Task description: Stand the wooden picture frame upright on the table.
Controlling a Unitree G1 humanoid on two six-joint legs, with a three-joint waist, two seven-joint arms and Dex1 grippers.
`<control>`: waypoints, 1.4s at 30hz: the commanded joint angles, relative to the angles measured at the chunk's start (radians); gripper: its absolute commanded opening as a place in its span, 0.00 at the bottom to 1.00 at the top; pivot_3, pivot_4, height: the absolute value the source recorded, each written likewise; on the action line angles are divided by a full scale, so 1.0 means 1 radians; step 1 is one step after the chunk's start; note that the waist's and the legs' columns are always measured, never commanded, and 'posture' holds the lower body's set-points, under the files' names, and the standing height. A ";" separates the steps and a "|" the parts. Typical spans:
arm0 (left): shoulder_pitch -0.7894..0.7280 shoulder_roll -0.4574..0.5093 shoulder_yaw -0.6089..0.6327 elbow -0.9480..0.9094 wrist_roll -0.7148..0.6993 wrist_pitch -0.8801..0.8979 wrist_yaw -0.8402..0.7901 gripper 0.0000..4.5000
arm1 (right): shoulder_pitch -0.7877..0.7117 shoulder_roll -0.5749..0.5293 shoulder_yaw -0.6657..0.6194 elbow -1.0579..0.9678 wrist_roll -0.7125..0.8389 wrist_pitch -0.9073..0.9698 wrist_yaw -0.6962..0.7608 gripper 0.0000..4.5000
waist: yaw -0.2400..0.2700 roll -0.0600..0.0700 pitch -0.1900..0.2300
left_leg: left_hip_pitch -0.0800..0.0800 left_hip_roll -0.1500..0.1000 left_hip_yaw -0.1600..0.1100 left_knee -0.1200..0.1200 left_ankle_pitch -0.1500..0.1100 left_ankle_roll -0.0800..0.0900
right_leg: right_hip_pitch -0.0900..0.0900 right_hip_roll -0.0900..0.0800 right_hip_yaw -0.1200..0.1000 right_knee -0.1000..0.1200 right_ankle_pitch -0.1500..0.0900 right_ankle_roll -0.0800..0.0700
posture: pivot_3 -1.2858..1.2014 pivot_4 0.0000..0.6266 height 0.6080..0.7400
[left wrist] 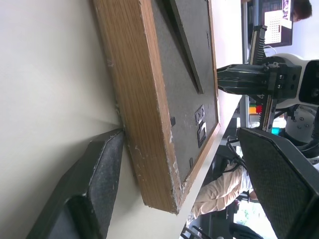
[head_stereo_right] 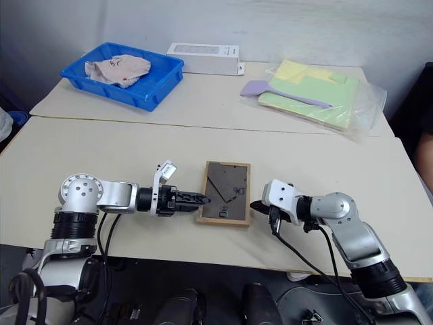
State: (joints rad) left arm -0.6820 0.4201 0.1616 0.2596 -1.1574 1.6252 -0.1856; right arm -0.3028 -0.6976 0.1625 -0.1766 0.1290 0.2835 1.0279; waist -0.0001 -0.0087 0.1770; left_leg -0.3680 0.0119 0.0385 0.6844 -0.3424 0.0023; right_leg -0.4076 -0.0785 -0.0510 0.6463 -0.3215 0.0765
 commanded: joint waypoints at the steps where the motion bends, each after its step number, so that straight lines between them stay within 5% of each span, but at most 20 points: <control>1: 0.003 -0.062 0.009 0.045 -0.013 -0.011 0.042 0.85 | -0.017 0.024 0.025 -0.018 0.014 -0.041 0.016 0.00 | 0.002 0.000 0.000 | 0.000 0.000 0.000 0.000 0.000 0.000 | 0.000 0.000 0.000 0.000 0.000 0.000 | 0.52 0.24 1.00; 15: 0.001 -0.102 0.041 0.055 -0.039 -0.011 0.097 0.85 | -0.035 0.060 0.053 0.004 -0.012 -0.068 0.001 0.00 | 0.003 0.000 0.000 | -0.001 0.000 -0.001 0.000 0.000 0.000 | 0.000 0.000 -0.001 0.000 0.000 0.000 | 0.52 0.24 1.00; 24: 0.026 -0.015 0.028 0.033 -0.067 -0.011 0.030 0.27 | 0.024 -0.002 -0.018 0.055 0.010 -0.204 0.027 0.00 | -0.002 0.000 0.000 | -0.001 0.000 -0.001 0.000 0.000 0.000 | 0.000 0.001 -0.001 -0.001 0.000 0.000 | 0.52 0.24 1.00; 27: 0.042 0.011 0.022 0.017 -0.071 -0.011 -0.002 0.27 | 0.053 0.023 -0.086 0.094 0.087 -0.351 0.054 0.00 | -0.008 -0.001 0.000 | -0.001 0.001 0.000 0.000 0.000 -0.001 | 0.000 0.001 0.000 -0.001 0.000 0.000 | 0.52 0.24 1.00; 30: 0.057 0.036 0.043 0.014 -0.106 -0.011 -0.045 0.27 | 0.090 0.018 -0.143 0.162 0.117 -0.534 0.094 0.11 | -0.008 -0.001 0.000 | 0.000 0.001 0.000 0.000 0.001 -0.001 | -0.001 0.002 0.000 -0.001 0.000 0.000 | 0.52 0.24 1.00; 35: 0.058 0.101 0.069 0.044 -0.251 -0.011 -0.079 0.27 | 0.045 0.052 -0.152 0.224 0.081 -0.783 0.068 0.46 | -0.008 -0.001 0.000 | 0.000 0.001 0.000 0.000 0.001 -0.001 | -0.001 0.001 0.000 -0.001 0.000 0.000 | 0.52 0.24 1.00; 39: 0.121 0.160 0.025 -0.154 -0.180 -0.046 -0.156 0.27 | -0.036 0.108 -0.131 0.024 0.446 -0.178 -0.028 0.73 | -0.026 0.001 0.002 | -0.001 0.002 -0.001 0.000 0.001 -0.003 | -0.002 0.001 0.000 0.001 0.000 0.000 | 0.52 0.24 1.00; 42: 0.169 0.179 -0.020 -0.240 -0.088 -0.136 -0.238 0.27 | -0.075 0.079 -0.094 -0.037 0.526 0.055 -0.021 0.92 | -0.022 0.001 0.001 | -0.001 0.002 -0.003 -0.001 0.001 -0.003 | -0.001 0.000 -0.001 0.000 0.000 -0.001 | 0.52 0.24 1.00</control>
State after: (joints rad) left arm -0.5226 0.5779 0.1556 0.0784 -1.2803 1.5420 -0.3611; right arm -0.3688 -0.6050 0.0538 -0.1671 0.5959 0.2145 1.0125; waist -0.0222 -0.0074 0.1784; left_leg -0.3695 0.0142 0.0355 0.6833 -0.3412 -0.0002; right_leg -0.4087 -0.0782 -0.0521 0.6455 -0.3220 0.0754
